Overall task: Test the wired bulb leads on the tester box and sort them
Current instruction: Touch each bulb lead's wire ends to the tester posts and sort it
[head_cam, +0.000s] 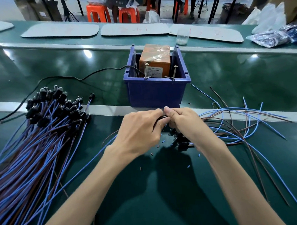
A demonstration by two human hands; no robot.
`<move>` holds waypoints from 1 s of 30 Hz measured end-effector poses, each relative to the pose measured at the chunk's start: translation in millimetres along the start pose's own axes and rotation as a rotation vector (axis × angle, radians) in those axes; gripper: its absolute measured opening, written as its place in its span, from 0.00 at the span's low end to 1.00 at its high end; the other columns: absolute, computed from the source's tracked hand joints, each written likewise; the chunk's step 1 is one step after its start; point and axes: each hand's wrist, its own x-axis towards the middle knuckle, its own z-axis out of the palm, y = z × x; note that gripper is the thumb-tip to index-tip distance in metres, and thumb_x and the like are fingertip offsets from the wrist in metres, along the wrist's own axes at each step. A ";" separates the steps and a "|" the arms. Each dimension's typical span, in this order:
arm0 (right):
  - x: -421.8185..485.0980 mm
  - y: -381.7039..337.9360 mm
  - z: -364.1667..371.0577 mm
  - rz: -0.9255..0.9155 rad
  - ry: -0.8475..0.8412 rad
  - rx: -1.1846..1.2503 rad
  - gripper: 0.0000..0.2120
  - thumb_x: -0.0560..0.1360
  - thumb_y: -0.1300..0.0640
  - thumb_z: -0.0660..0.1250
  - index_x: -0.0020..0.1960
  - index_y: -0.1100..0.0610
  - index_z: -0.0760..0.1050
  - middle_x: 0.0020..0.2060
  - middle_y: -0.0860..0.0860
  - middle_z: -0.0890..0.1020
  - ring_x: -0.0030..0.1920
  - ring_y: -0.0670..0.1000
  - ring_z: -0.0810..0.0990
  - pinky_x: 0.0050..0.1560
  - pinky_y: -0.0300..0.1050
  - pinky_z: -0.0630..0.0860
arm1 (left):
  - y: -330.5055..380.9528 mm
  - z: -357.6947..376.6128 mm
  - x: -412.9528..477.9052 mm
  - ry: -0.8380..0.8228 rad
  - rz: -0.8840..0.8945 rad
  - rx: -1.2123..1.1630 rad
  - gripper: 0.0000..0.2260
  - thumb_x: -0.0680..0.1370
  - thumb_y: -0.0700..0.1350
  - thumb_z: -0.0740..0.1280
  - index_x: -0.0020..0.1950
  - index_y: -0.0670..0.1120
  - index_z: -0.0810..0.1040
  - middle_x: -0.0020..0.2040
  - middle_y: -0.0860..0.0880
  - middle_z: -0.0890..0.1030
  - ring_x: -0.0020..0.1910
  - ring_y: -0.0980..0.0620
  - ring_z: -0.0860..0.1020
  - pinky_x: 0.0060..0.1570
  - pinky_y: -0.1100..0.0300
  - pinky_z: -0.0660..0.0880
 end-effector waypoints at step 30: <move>-25.8 -6.2 8.7 -0.227 0.113 -0.118 0.20 0.81 0.56 0.59 0.31 0.55 0.62 0.23 0.46 0.63 0.28 0.45 0.61 0.30 0.39 0.60 | 8.9 -2.8 -10.9 -0.161 -0.391 -0.619 0.18 0.81 0.49 0.61 0.35 0.40 0.70 0.27 0.54 0.65 0.28 0.56 0.62 0.30 0.62 0.61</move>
